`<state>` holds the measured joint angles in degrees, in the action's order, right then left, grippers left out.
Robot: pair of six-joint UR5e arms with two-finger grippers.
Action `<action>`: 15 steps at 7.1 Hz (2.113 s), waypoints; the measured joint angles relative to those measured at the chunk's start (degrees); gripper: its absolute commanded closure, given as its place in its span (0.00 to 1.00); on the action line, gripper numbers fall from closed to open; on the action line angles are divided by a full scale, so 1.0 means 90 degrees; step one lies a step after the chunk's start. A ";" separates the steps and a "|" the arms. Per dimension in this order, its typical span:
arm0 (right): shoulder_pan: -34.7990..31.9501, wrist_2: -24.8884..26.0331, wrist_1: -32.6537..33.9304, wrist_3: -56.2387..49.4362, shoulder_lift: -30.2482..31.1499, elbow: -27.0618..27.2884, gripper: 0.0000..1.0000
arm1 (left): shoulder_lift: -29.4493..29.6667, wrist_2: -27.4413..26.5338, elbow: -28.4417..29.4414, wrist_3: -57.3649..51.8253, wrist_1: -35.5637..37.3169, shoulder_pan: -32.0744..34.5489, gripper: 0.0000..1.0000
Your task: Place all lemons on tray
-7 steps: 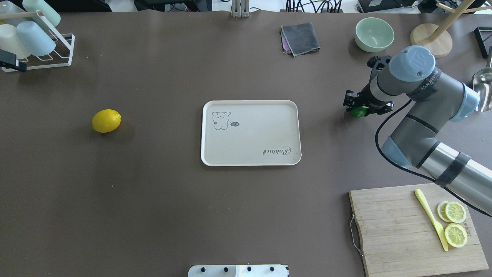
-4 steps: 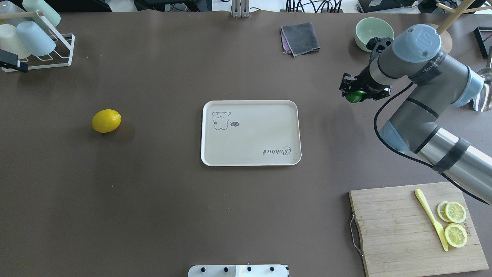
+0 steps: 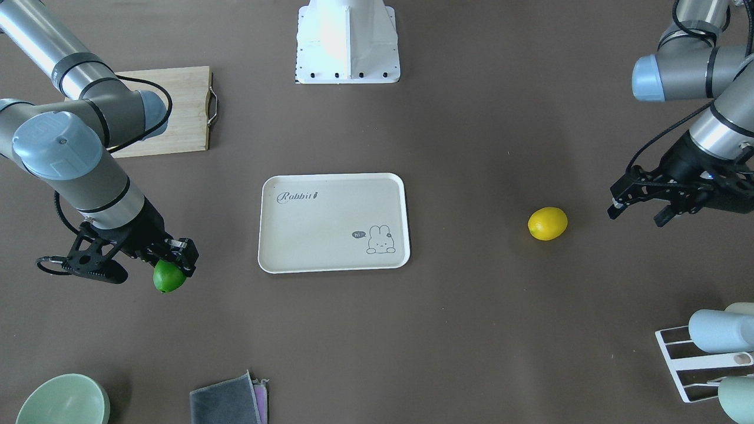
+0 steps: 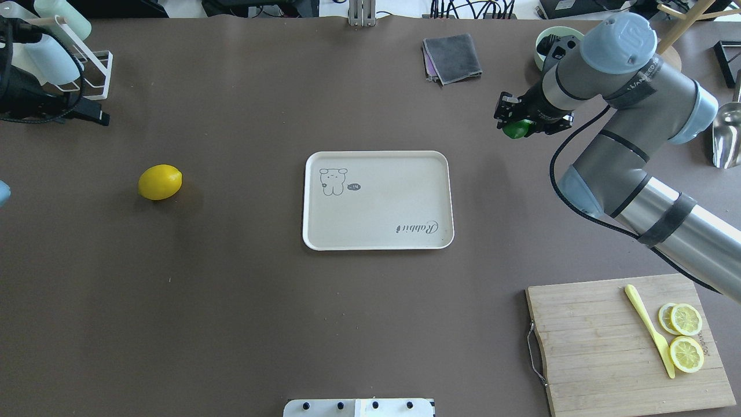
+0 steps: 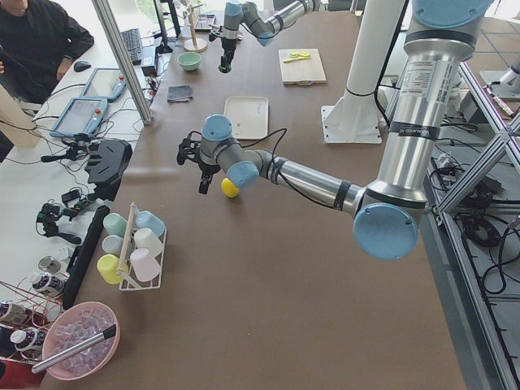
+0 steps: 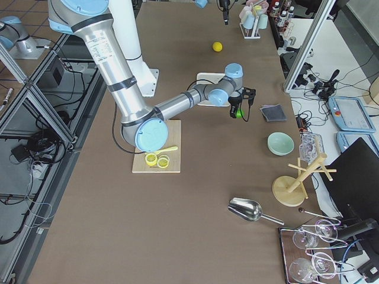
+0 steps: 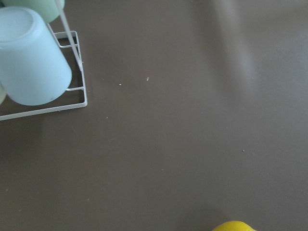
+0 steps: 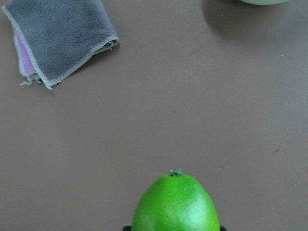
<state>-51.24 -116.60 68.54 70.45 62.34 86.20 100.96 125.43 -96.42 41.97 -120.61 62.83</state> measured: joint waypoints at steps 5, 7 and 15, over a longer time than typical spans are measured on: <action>-0.0058 -0.0017 0.0919 0.0013 -0.0031 0.0926 1.00 | 0.0182 -0.0143 0.0294 -0.3334 -0.0016 -0.0408 0.03; -0.0022 0.0002 0.1604 0.0025 -0.0032 0.1467 1.00 | 0.0382 -0.0146 0.0333 -0.3808 -0.0065 -0.0988 0.03; 0.0118 0.0222 0.1787 0.0203 0.0043 0.1548 1.00 | 0.0910 0.0024 0.1273 -0.5674 -0.0057 -0.1315 0.03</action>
<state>-50.18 -114.60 84.62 72.28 62.73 100.12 109.14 125.64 -84.96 -9.10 -121.13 50.99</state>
